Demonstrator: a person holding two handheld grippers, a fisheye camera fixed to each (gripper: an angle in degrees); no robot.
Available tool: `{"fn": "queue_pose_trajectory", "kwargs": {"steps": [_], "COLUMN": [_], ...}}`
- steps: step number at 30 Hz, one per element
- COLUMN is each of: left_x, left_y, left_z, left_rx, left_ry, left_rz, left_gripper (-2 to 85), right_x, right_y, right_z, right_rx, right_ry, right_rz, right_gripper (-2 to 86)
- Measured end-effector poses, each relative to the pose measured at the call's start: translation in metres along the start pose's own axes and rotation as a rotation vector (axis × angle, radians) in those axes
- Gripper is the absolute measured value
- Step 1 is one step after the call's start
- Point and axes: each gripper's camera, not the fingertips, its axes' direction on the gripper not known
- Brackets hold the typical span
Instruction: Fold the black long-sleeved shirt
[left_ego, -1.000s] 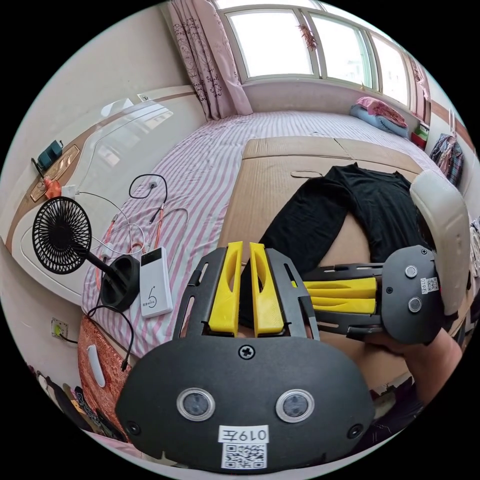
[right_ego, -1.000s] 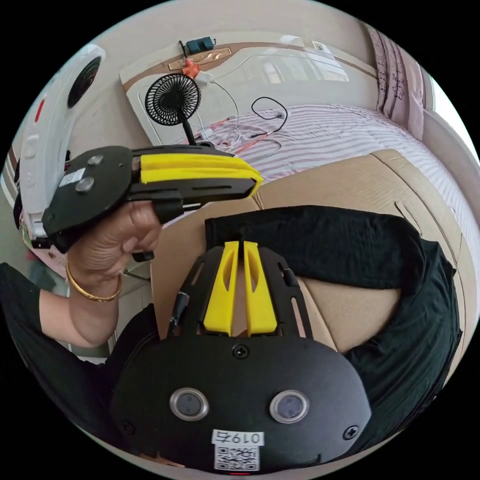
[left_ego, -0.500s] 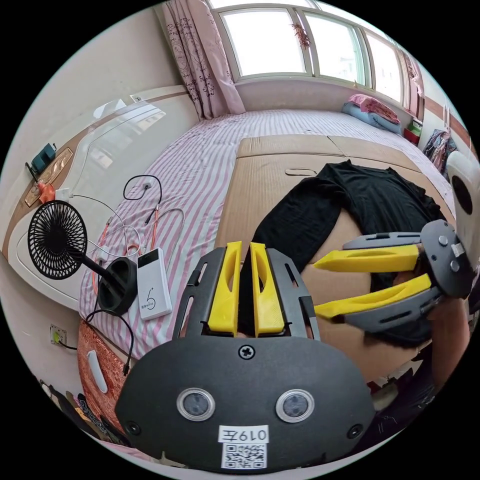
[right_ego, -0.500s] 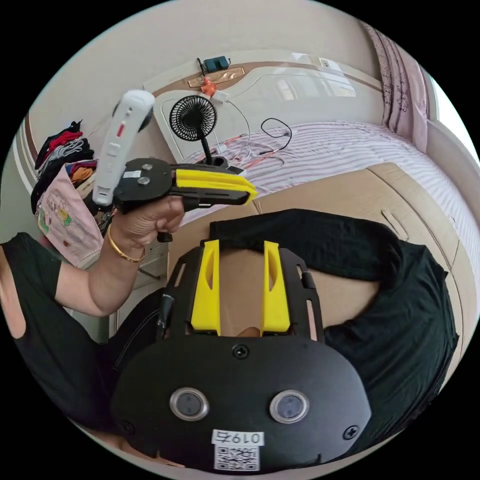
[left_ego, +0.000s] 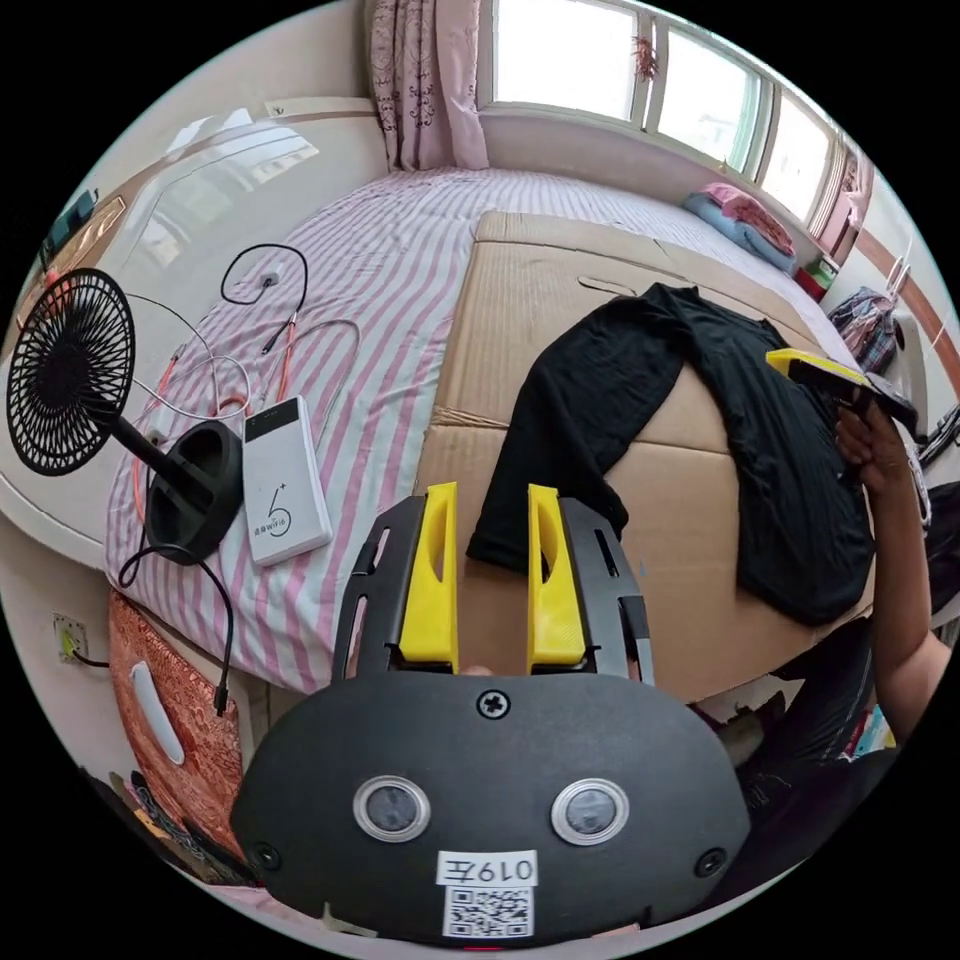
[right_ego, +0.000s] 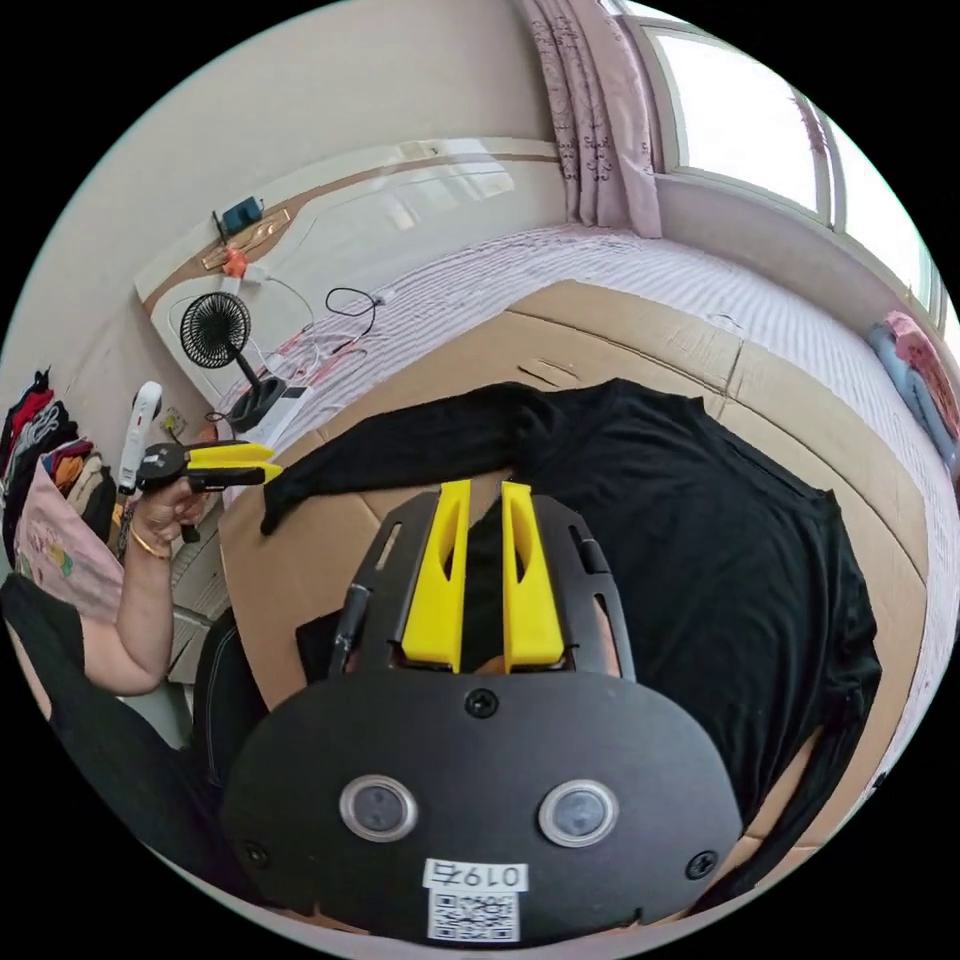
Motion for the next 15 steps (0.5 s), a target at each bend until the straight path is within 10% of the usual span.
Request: {"fn": "queue_pose_trajectory", "kwargs": {"steps": [15], "left_x": [0.008], "left_y": [-0.062], "left_z": [0.022], "left_rx": [-0.009], "left_ry": [-0.108], "left_rz": [0.099], "left_gripper": [2.0], "right_x": [-0.16], "right_y": [0.037], "right_z": [0.071], "right_rx": [-0.012], "right_ry": [-0.061], "right_rz": [-0.349], "right_gripper": [5.1]}}
